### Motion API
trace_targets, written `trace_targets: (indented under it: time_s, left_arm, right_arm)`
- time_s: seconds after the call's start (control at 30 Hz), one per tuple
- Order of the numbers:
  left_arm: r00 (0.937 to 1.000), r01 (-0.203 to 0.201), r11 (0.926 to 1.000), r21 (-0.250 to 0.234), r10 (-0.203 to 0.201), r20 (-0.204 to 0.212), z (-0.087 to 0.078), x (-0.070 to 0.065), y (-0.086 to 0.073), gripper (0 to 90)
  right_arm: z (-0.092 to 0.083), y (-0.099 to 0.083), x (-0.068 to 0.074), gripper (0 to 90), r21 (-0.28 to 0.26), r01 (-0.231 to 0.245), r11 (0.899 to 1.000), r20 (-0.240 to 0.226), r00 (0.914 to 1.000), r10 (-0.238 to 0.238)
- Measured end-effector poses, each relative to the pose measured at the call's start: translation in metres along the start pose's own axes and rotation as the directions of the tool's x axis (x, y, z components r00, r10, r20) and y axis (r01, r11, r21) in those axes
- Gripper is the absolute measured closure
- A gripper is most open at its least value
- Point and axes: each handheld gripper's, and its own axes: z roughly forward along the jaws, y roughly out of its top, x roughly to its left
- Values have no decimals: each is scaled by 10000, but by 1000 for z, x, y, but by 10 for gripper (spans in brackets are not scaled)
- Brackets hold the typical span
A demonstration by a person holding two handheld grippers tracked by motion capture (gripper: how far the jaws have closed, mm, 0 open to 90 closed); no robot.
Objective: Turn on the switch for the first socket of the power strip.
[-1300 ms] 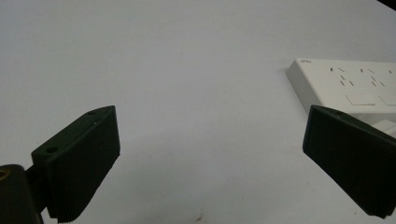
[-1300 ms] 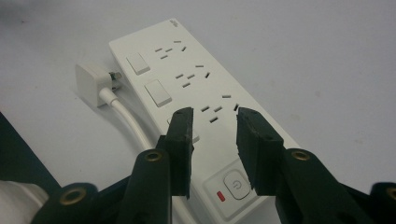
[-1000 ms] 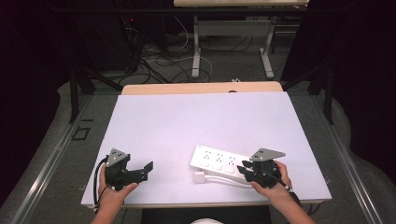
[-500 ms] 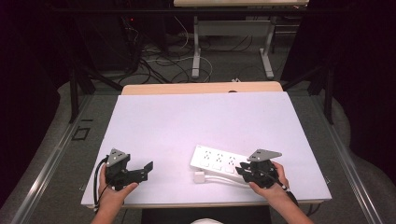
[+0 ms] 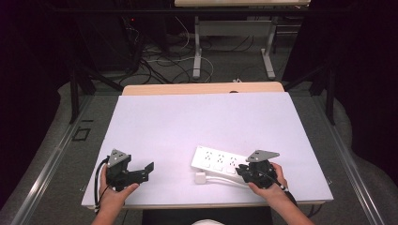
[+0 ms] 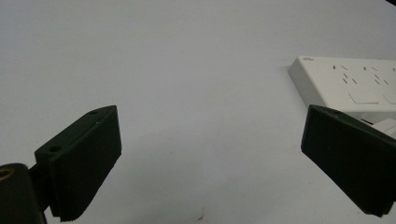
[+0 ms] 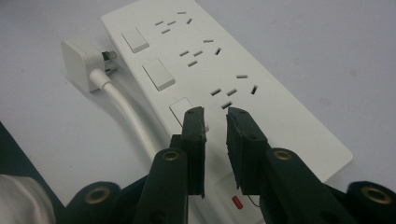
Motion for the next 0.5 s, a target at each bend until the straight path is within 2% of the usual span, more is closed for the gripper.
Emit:
trace_targets:
  time_s: [0.1, 0.13, 0.3, 0.5]
  left_arm:
    - [10000, 2, 10000, -11, -2, 1, 0, 0, 0, 48]
    - [10000, 2, 10000, -11, -2, 1, 0, 0, 0, 48]
    - [10000, -3, 10000, -4, 3, -9, 0, 0, 0, 48]
    - [10000, -8, 10000, 28, 8, -14, 0, 0, 0, 48]
  right_arm:
    - [4, 0, 0, 791, -26, -38, 10000, -44, 10000, 38]
    - [3, 1, 0, 793, 255, -14, 9997, -39, 10000, 15]
    - [9, 2, 1, 812, -6, 13, 10000, -74, 10000, -13]
    - [12, 4, 3, 825, 59, 126, 9999, -79, 9999, -126]
